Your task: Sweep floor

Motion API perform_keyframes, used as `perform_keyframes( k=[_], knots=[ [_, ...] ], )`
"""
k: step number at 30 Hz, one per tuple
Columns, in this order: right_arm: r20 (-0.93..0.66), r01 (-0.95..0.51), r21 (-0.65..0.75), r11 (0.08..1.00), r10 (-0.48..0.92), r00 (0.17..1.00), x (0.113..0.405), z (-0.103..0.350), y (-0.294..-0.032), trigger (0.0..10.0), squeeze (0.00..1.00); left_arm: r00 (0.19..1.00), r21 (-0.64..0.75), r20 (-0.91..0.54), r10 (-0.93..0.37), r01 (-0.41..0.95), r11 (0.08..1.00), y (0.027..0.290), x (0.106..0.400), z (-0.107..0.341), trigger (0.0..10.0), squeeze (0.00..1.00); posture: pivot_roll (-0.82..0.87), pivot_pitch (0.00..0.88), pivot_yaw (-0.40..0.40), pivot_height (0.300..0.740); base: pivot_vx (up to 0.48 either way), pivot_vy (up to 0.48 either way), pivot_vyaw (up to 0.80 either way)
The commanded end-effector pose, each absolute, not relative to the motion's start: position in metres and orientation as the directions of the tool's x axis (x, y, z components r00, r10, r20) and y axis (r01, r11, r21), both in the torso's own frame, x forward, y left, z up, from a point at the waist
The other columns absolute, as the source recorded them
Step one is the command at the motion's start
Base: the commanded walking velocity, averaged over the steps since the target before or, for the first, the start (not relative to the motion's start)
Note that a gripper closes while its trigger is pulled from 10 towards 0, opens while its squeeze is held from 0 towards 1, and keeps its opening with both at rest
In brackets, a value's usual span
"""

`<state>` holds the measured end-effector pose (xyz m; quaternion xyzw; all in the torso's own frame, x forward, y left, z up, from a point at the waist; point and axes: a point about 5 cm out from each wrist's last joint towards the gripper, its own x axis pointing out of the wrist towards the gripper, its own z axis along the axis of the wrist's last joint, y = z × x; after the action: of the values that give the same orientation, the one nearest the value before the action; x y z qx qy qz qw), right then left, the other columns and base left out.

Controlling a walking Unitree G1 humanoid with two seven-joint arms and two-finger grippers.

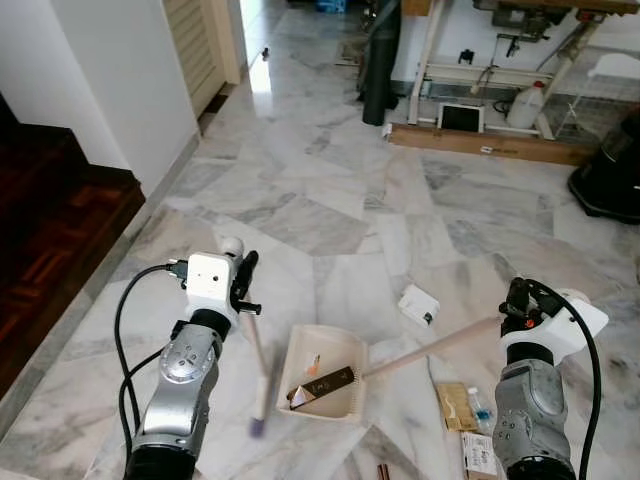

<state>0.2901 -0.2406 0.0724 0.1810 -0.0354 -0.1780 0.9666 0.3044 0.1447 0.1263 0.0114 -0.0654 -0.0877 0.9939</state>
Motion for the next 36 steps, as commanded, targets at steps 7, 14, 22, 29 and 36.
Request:
perform_keyframes(
  k=[7,14,22,29,36],
  knots=[
    [0.073,0.31,0.398,0.863,-0.367,0.927,0.297,0.091,-0.244,10.0,0.0,0.963,0.025,0.205,-0.177,0.176,0.984,0.146,0.311,0.146,10.0,0.0,-0.05,0.041,-0.025,0.74,0.0,0.0,0.0],
    [0.079,0.305,0.398,0.865,-0.363,0.928,0.297,0.094,-0.244,10.0,0.0,0.966,0.085,0.199,-0.168,0.154,0.984,0.149,0.308,0.145,10.0,0.0,-0.04,0.059,-0.028,0.74,0.0,0.0,0.0],
    [0.077,0.303,0.392,0.869,-0.359,0.93,0.297,0.094,-0.244,10.0,0.0,0.96,0.202,0.195,-0.201,0.161,0.966,0.147,0.309,0.144,10.0,0.0,-0.04,0.073,-0.026,0.74,0.0,0.0,0.0],
    [0.098,0.286,0.343,0.895,-0.337,0.936,0.3,0.099,-0.241,10.0,0.0,0.963,0.184,0.196,-0.182,0.147,0.972,0.146,0.31,0.143,10.0,0.0,-0.05,0.083,-0.026,0.74,0.0,0.0,0.0],
    [0.115,0.278,0.311,0.909,-0.327,0.938,0.3,0.102,-0.241,10.0,0.0,0.968,0.18,0.195,-0.159,0.124,0.976,0.149,0.31,0.142,10.0,0.0,-0.05,0.092,-0.027,0.74,0.0,0.0,0.52]
  ],
)
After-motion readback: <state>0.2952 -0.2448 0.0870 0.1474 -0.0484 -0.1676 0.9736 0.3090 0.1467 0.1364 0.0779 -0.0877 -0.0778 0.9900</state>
